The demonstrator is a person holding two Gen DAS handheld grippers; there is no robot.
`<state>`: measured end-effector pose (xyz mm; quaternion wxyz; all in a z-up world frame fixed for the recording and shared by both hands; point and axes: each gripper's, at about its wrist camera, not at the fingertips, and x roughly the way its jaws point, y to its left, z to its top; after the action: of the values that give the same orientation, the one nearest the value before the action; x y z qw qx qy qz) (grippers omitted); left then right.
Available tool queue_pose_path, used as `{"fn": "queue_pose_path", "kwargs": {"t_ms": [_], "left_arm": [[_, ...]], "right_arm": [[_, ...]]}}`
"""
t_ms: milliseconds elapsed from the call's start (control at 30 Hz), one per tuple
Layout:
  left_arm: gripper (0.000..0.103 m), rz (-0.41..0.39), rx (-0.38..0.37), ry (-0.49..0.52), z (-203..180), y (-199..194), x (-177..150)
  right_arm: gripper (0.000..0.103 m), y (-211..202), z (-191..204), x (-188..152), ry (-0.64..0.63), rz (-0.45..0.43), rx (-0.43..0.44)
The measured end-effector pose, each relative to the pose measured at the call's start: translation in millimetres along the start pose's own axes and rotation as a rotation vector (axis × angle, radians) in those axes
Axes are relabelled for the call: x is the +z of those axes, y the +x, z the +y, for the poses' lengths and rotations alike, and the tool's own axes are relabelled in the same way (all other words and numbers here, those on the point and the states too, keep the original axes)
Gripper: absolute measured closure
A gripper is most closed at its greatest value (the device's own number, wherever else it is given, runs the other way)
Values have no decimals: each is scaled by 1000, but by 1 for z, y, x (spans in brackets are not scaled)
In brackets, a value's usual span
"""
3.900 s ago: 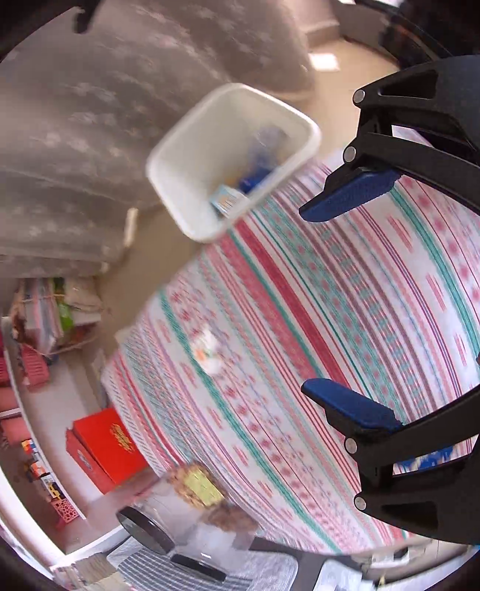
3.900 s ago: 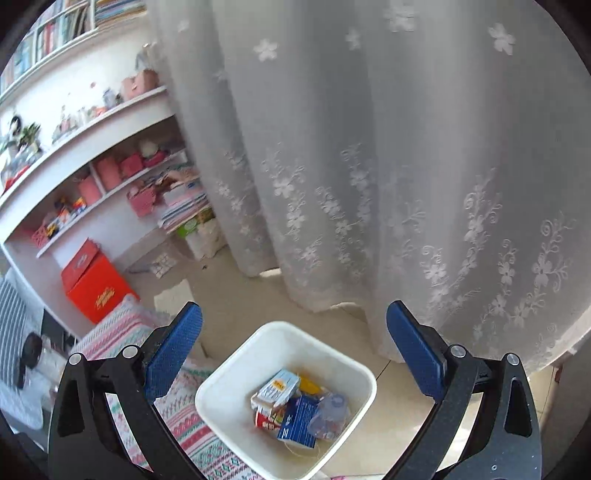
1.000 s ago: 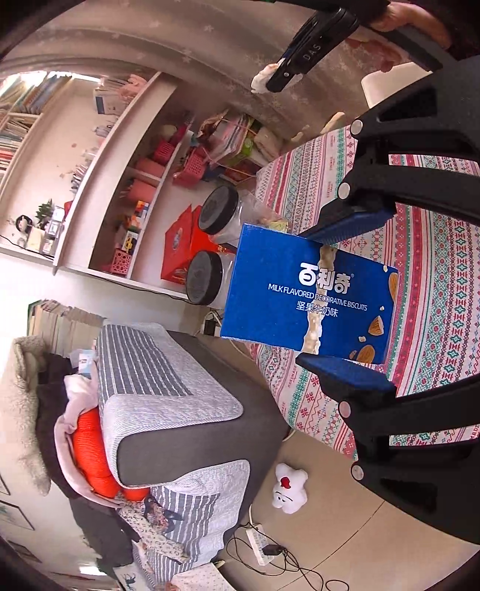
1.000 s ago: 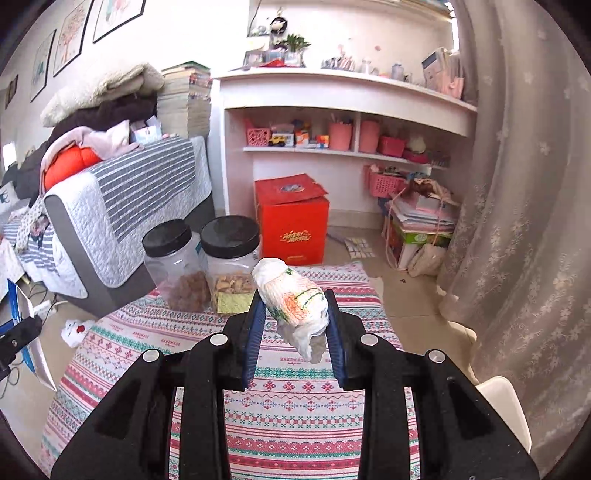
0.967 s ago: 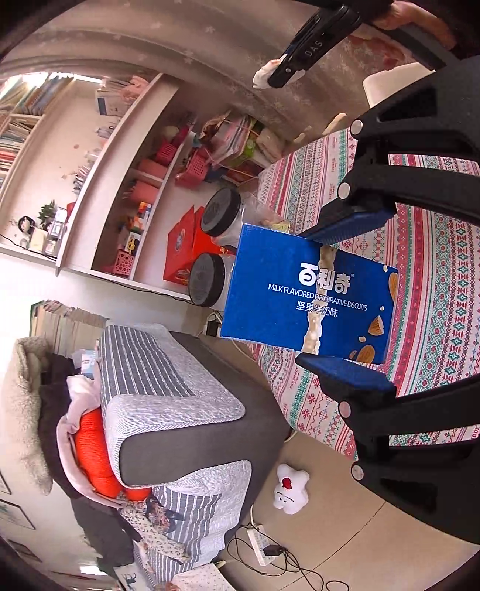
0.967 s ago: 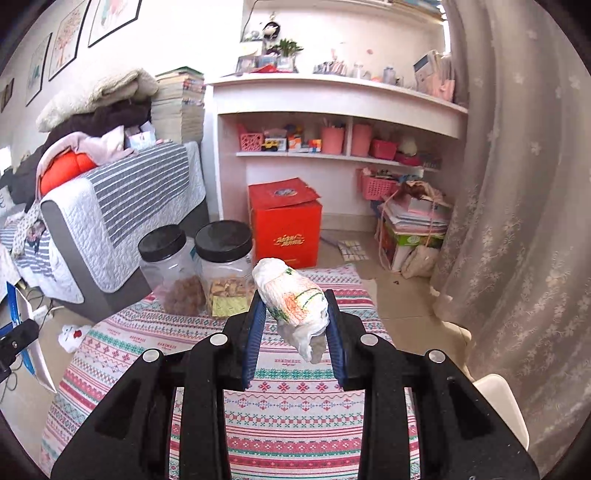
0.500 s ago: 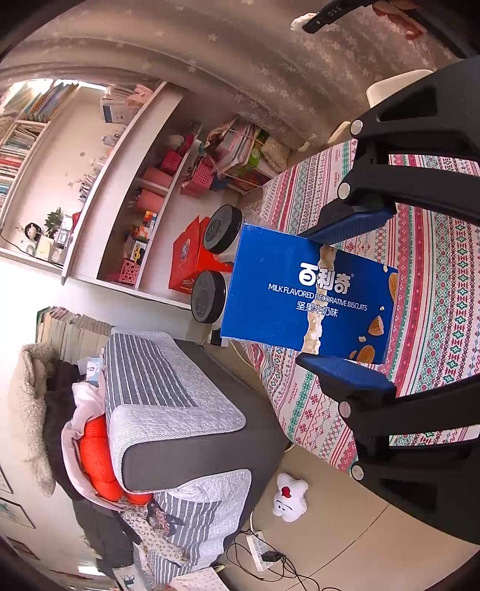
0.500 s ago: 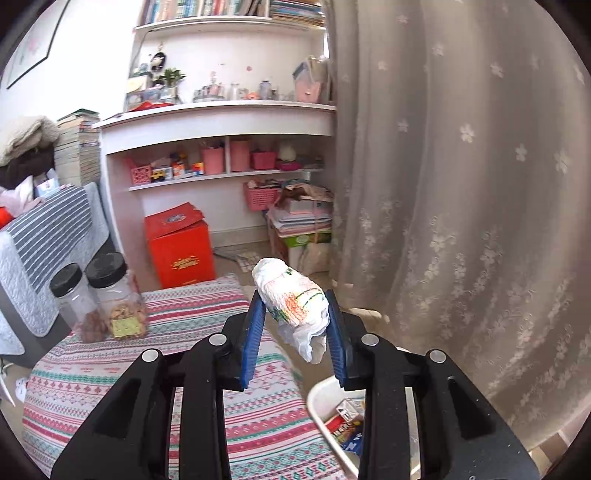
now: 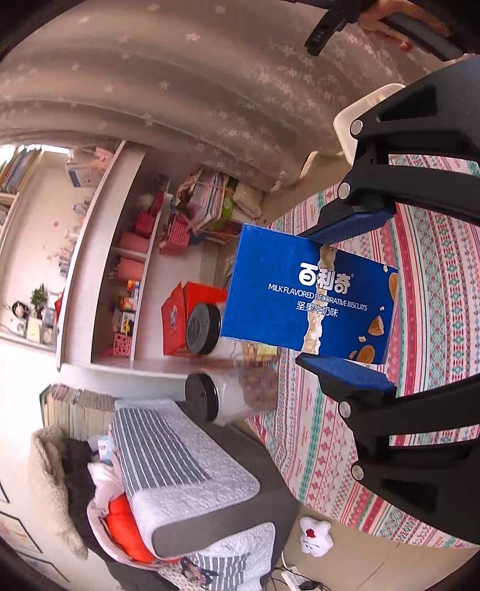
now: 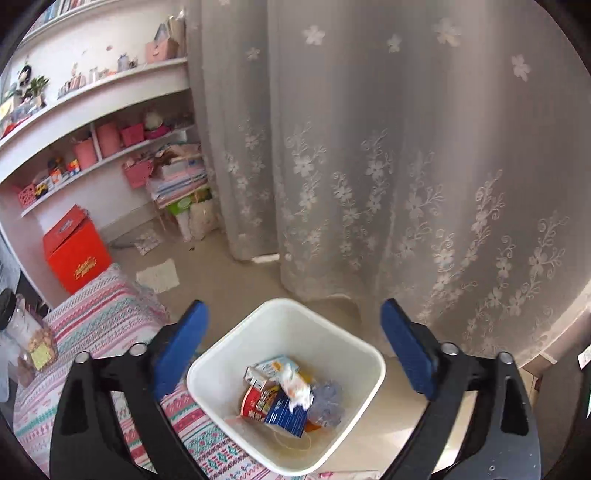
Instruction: Collect trash
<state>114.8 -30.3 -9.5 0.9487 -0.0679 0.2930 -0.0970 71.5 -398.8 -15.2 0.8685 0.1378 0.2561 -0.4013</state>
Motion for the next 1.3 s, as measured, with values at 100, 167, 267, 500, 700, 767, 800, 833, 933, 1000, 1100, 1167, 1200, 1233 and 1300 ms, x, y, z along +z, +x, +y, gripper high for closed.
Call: {"fn": "queue_pose_path", "kwargs": {"t_ms": [100,167,267,500,700,767,800,833,933,1000,1100,1167,1200,1233,1300], "left_arm": [[46,34,-105,28,-50,15,0],[46,54,-177,39,-87,25,2],[46,80,-280,83,-145,37,4],[40,153,-446,130,-249,63,10],[7,66,-368,95,-254,50,16],[7,-3,-270,141,-245,36,19],[7,-42,-207,169,-242,26,20],[7,-84,-149,192,-236,18,21],[7,-101,-40,229,-209,0,22],[7,-92,19,226,-184,-8,19],[7,-115,105,197,-139,-23,12],[7,-129,166,183,-111,-32,7],[7,-128,183,165,-97,-34,5],[7,-110,181,143,-84,-34,4],[7,-50,166,99,-59,-33,1]], "right_arm": [[7,-4,-16,10,21,-53,-40],[7,-2,-30,16,49,-61,-69],[7,3,-53,25,109,-56,-86],[7,5,-99,38,233,-84,-154],[7,-10,-99,41,205,-135,-137],[7,-20,-89,38,189,-134,-66],[7,-26,-82,36,180,-126,-22],[7,-32,-72,33,168,-115,18],[7,-43,-42,21,113,-57,141],[7,-46,-23,12,82,-16,187],[7,-59,8,-4,10,3,255],[7,-72,32,-17,-64,-15,279],[7,-78,43,-23,-101,-24,287],[7,-83,53,-30,-131,-35,294],[7,-94,70,-42,-172,-54,313]]}}
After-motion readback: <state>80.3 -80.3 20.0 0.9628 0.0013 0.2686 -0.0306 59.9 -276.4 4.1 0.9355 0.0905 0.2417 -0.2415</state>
